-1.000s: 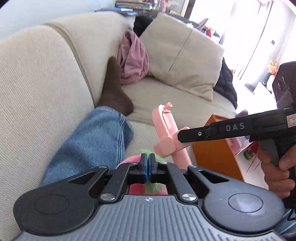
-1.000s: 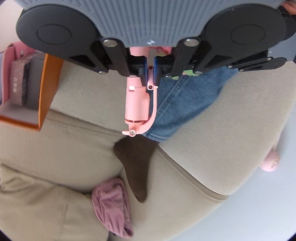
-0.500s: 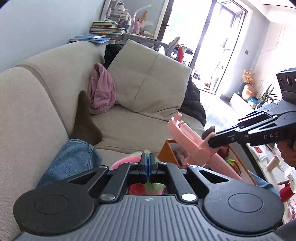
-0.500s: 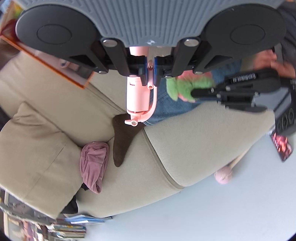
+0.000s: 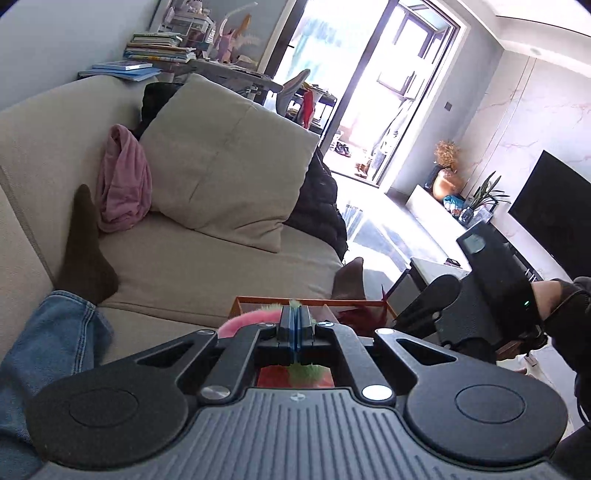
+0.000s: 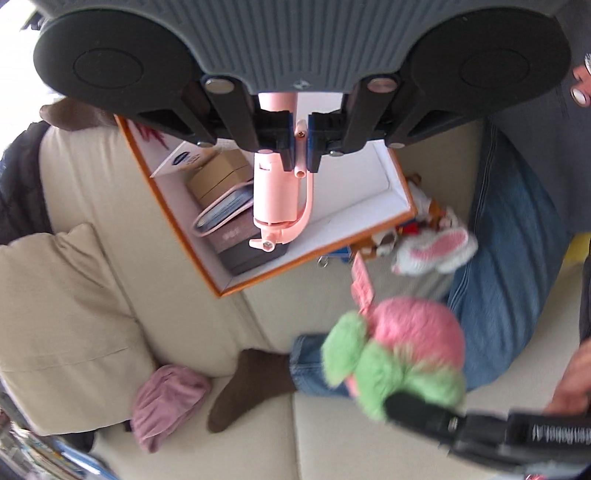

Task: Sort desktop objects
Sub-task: 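Lift the pink ball and selfie stick over the white box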

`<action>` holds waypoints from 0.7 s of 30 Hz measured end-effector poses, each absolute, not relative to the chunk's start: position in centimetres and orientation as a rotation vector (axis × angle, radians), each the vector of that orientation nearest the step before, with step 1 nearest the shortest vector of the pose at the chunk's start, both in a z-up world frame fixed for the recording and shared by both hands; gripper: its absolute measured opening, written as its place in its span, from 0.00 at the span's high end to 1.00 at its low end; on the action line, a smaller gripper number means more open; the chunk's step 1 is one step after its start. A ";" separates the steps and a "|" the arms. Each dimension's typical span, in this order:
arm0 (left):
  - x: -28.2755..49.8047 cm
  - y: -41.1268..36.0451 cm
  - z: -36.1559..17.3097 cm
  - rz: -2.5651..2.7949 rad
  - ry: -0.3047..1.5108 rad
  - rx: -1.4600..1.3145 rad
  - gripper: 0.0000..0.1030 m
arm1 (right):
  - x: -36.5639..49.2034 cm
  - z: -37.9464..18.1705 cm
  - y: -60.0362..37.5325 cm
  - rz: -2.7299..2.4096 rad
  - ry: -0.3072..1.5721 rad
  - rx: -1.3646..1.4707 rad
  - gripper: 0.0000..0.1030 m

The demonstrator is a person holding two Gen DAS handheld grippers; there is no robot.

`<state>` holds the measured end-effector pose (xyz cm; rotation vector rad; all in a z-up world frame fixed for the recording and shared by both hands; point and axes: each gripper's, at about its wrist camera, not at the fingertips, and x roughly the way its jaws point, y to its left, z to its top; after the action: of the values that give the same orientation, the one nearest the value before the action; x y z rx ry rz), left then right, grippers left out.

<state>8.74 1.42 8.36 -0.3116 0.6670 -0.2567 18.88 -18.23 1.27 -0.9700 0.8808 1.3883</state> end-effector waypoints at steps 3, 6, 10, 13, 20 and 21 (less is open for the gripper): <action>9.5 0.8 8.0 -0.285 0.679 -0.328 0.99 | 19.1 -0.9 -18.2 1.472 0.907 -0.996 0.94; 10.4 0.2 7.6 -0.298 0.691 -0.332 0.99 | 19.2 -2.7 -17.5 1.571 0.916 -1.017 0.94; 11.7 -0.1 7.0 -0.301 0.710 -0.328 0.99 | 19.7 -4.4 -16.7 1.701 0.938 -1.041 0.94; 12.7 -0.2 6.3 -0.304 0.728 -0.336 0.99 | 19.9 -5.7 -16.1 1.765 0.962 -1.085 0.94; 14.2 -0.6 5.3 -0.322 0.759 -0.338 0.99 | 21.2 -7.6 -15.5 1.899 1.043 -1.002 0.94; 14.4 -0.7 5.3 -0.327 0.761 -0.338 0.99 | 21.3 -8.0 -15.4 1.903 1.051 -0.992 0.94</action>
<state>14.36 -0.68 5.26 -0.3384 0.7606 -0.3275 21.34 -15.37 -7.99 -0.9916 1.0507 1.9025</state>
